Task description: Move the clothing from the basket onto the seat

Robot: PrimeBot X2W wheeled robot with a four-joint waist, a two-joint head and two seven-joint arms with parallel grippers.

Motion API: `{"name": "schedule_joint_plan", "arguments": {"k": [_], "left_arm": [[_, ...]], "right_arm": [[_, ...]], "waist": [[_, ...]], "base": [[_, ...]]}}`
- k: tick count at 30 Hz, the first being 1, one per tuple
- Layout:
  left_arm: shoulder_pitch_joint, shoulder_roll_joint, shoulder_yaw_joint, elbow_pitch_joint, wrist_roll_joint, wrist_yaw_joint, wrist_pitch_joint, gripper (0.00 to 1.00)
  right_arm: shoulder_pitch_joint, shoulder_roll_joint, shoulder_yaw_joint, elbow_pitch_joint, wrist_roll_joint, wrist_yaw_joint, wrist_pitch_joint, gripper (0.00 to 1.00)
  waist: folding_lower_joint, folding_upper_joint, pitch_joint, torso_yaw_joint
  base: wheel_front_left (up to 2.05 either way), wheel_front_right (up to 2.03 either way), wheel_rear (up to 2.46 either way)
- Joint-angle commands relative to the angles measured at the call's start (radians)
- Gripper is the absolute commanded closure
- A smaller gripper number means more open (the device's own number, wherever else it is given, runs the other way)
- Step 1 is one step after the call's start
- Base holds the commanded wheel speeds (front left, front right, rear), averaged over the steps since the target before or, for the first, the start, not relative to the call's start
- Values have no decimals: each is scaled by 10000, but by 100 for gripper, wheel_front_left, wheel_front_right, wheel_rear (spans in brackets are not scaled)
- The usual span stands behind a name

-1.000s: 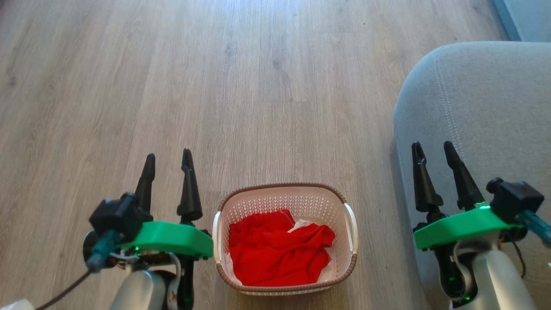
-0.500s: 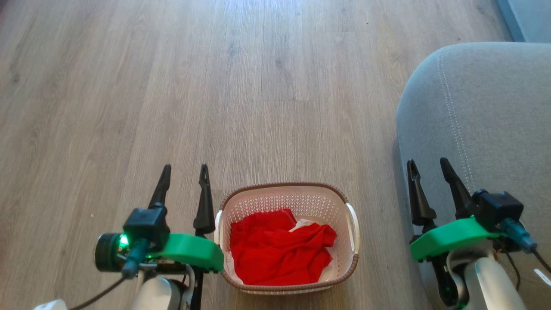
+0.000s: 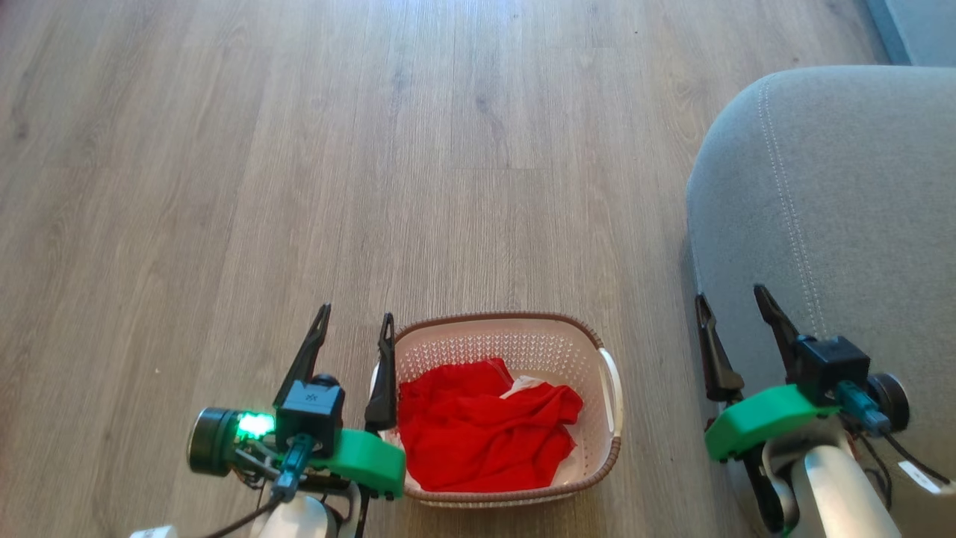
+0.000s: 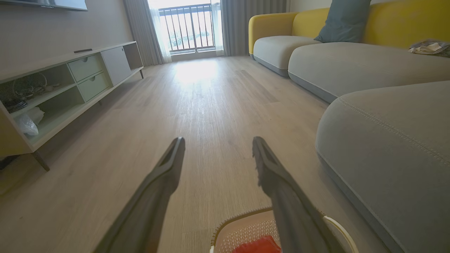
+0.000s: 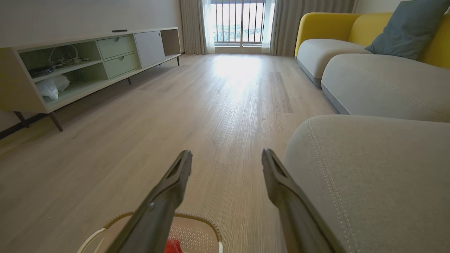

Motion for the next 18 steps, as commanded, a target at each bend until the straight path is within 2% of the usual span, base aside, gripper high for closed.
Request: {"name": "schedule_joint_plan", "arguments": {"k": [1, 18], "left_arm": [[-450, -45, 285, -272, 92, -24, -126, 0], [-525, -63, 268, -150, -271, -209, -126, 0]], "right_arm": [[-441, -37, 264, -281, -112, 71, -114, 0], [-503, -37, 206, -153, -129, 71, -114, 0]], "waist": [[0, 0, -5, -9], [0, 0, 218, -116]], "base": [[0, 0, 0], [0, 0, 0]]}}
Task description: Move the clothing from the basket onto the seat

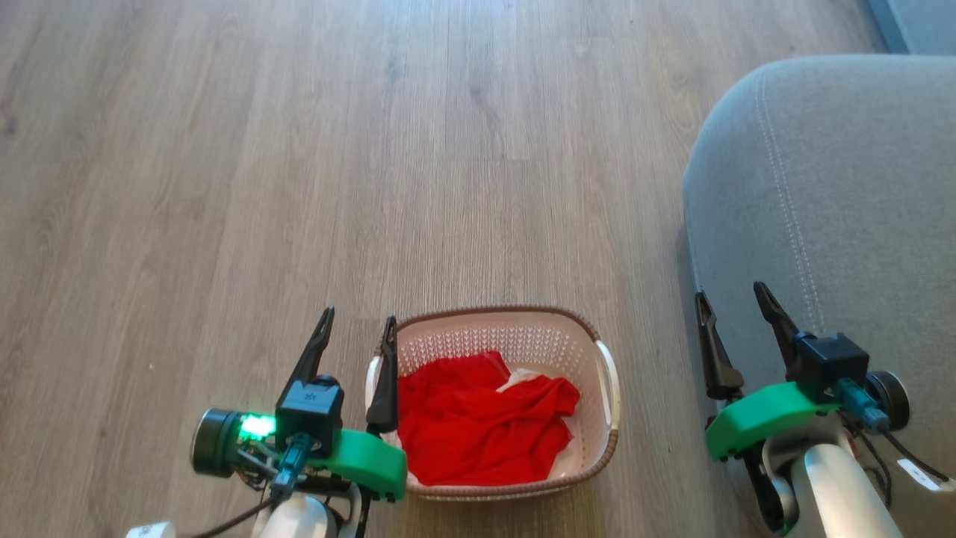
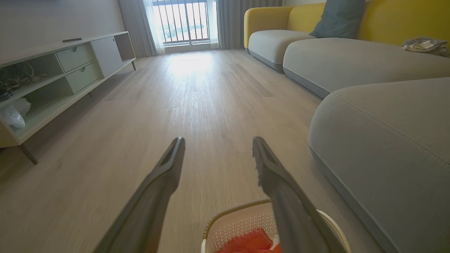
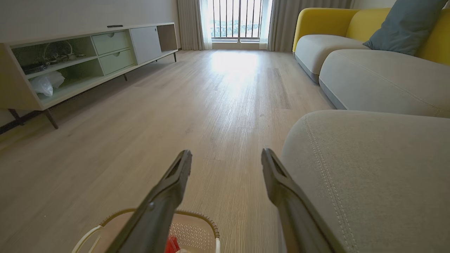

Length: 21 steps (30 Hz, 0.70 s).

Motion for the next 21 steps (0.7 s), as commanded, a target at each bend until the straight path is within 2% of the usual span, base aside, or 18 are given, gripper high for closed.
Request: {"name": "schedule_joint_plan", "arguments": {"k": [1, 9, 21], "left_arm": [[-541, -49, 264, -238, -54, -58, -126, 0], [-1105, -50, -270, 495, -137, -440, -126, 0], [-3217, -50, -1423, 2589, 186, -991, -126, 0]], "right_arm": [[-407, -37, 189, -199, -84, 71, -103, 0], [-649, -37, -195, 328, -503, 71, -103, 0], [-1209, -37, -848, -29, -925, 71, -103, 0]], "waist": [[0, 0, 117, -35], [0, 0, 1323, -239], [0, 0, 4292, -888]], "base": [[0, 0, 0], [0, 0, 0], [0, 0, 0]]}}
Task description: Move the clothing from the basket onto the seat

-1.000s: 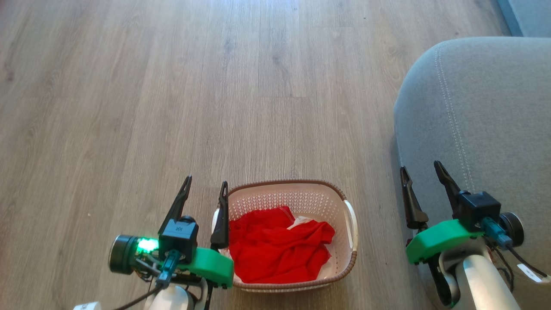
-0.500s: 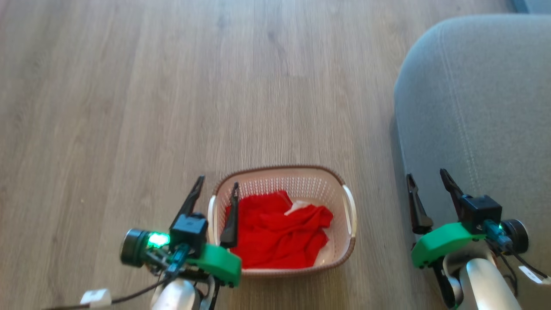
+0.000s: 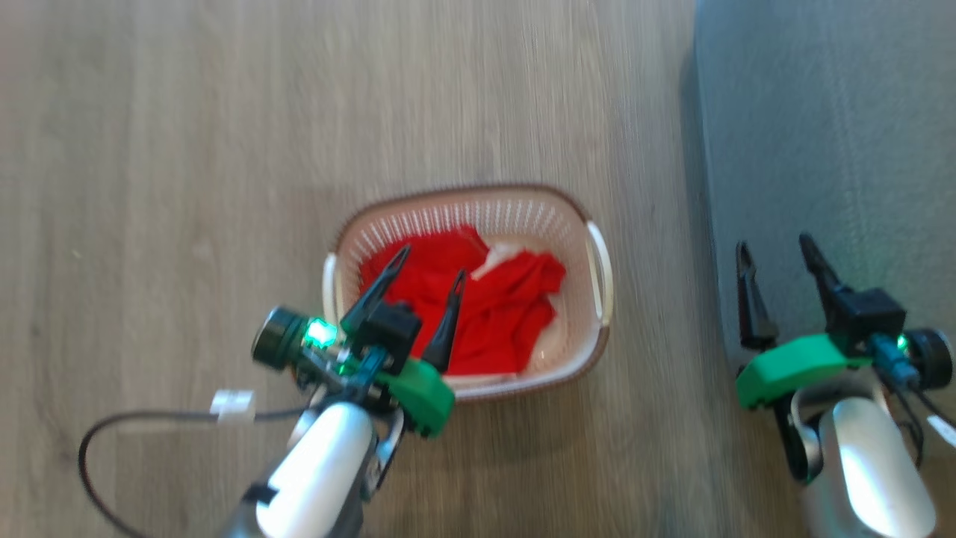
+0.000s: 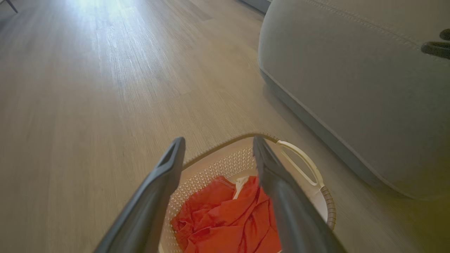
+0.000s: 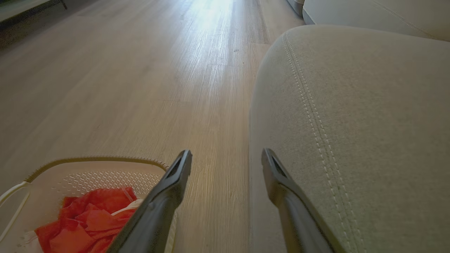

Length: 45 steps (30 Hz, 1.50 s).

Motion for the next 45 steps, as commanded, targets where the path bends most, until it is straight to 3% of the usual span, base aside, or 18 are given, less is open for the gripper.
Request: {"name": "schedule_joint_plan", "arguments": {"k": [1, 9, 15, 27, 37, 45], "left_arm": [[-609, 3, 80, 125, 130, -67, -124, 0], [-2258, 3, -649, 2010, 317, -468, -124, 0], [-3630, 3, -1455, 4209, 664, -964, -124, 0], [-5861, 3, -2660, 7441, 884, -947, -124, 0], [-6789, 3, -2966, 8559, 200, -1104, 377, 0], [-7178, 3, -3302, 8759, -203, -1525, 1201, 0]], "right_arm": [[-314, -33, 150, -447, -47, 69, -95, 0], [-508, -33, 97, -1035, 48, 69, -95, 0], [-592, -33, 305, -1511, 251, 69, -95, 0], [-721, -33, 795, -2195, 574, 69, -95, 0], [-584, -33, 1138, -2457, 653, 69, -95, 0], [-371, -33, 1148, -2746, 581, 69, -95, 0]], "waist": [[-2, 0, 1306, -385], [-2, 0, 2928, -647], [-2, 0, 4018, -898], [-2, 0, 5536, -1286], [-2, 0, 5860, -1522], [-2, 0, 6033, -1653]], "base": [[0, 0, 0], [0, 0, 0], [0, 0, 0], [0, 0, 0], [0, 0, 0], [0, 0, 0]]}}
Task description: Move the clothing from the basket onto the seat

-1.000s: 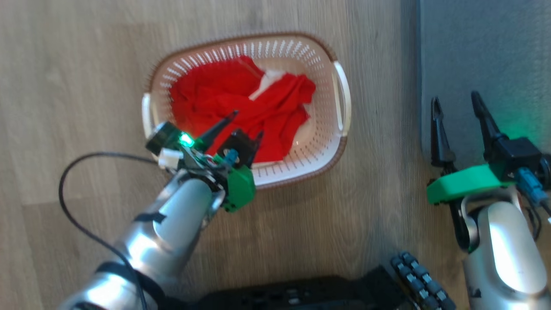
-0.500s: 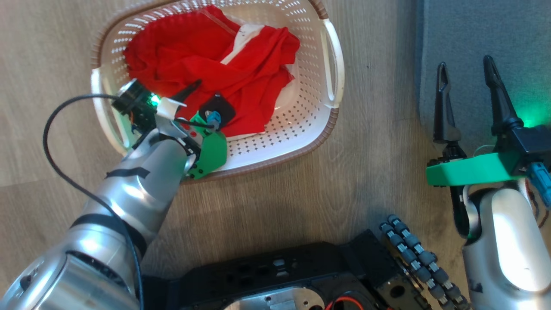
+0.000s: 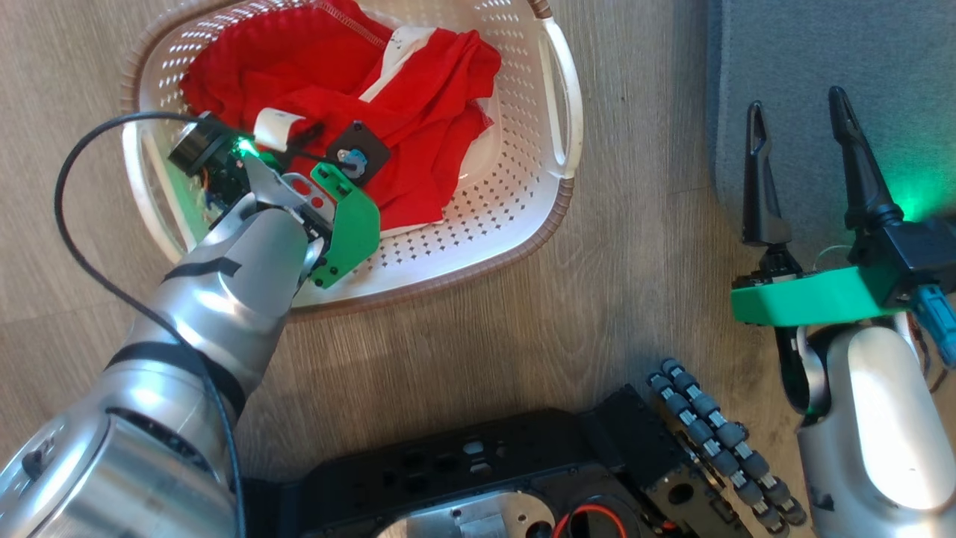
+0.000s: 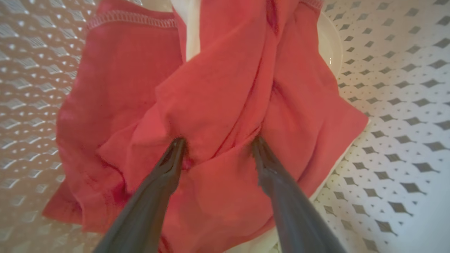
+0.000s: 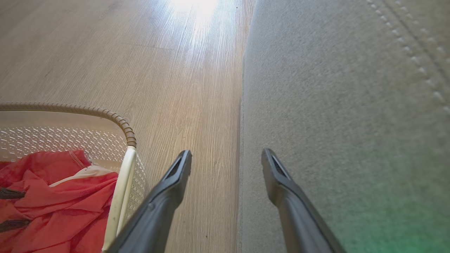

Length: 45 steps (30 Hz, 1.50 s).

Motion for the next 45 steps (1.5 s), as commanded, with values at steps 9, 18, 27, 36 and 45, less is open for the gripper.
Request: {"name": "schedule_joint_plan", "arguments": {"k": [9, 18, 27, 36, 45], "left_arm": [[-45, 103, -444, -139, -529, -324, 783, 0], [-9, 103, -756, -331, -1267, -436, 1076, 100], [-87, 102, -1046, -311, -1799, -280, 764, 100], [26, 102, -1210, -223, -2230, -23, -20, 100], [1191, 102, -1454, -519, -2866, 122, -785, 100]], "right_arm": [[662, -31, 295, 190, 108, 179, 127, 0], [696, -31, 260, 152, 8, 179, 127, 0], [306, -31, 254, 274, 28, 179, 127, 0], [-316, -31, 320, 649, 181, 179, 127, 0], [-358, -31, 321, 1391, 84, 179, 127, 0]], "waist": [[0, 0, 175, 6], [0, 0, 214, 82], [0, 0, -2, 164], [0, 0, -746, 188], [0, 0, -2639, 533]], "base": [[0, 0, 0], [0, 0, 0], [0, 0, 0], [0, 0, 0], [0, 0, 0]]}}
